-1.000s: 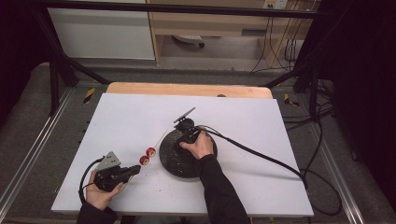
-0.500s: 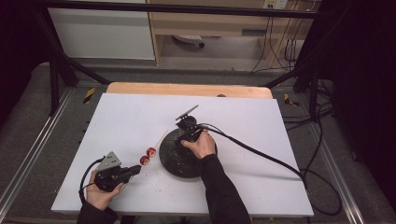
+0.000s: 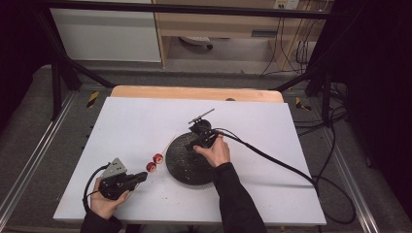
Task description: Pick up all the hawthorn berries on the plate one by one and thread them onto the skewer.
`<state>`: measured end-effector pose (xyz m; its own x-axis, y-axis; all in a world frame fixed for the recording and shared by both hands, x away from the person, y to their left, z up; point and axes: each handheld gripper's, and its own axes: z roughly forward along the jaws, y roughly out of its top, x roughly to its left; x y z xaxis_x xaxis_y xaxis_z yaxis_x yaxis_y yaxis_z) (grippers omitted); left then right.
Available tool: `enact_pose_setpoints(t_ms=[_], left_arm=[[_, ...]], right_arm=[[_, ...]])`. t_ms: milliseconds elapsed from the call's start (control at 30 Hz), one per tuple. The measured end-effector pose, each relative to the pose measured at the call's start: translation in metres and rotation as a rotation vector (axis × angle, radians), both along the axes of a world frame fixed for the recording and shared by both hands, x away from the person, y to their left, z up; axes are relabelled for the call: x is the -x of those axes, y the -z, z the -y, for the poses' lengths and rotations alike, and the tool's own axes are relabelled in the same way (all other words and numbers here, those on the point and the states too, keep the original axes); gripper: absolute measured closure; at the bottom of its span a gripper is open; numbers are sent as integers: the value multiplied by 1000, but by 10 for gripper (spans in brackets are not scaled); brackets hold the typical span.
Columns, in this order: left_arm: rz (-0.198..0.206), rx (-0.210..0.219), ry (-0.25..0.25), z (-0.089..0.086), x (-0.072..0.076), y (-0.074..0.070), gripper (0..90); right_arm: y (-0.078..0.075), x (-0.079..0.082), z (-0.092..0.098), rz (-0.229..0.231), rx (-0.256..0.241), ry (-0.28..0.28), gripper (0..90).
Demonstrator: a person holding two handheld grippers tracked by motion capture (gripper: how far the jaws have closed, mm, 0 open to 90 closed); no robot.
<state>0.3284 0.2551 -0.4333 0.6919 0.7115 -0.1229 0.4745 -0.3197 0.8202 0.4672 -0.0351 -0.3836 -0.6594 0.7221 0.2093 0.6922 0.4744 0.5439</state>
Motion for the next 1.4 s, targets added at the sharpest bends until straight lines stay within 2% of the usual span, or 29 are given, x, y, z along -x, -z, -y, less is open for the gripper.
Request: enact_pose_setpoints(t_ms=[467,667,1000,1200,1400], left_arm=[[4,1,11,5,1,0,883],[5,-3,18,10,2,0,883],[10,-9,30,22,4,0,883],[16,-5,29,28,4,-1,883],[28,0,28,34,5,-4,883]], right_arm=[[1,17,25,50,-114,23,624],[4,27,37,75,-203,50,624],[19,46,53,118,-320,101,624],[27,54,64,144,-410,144,624],[35,60,70,168,-464,183,625]])
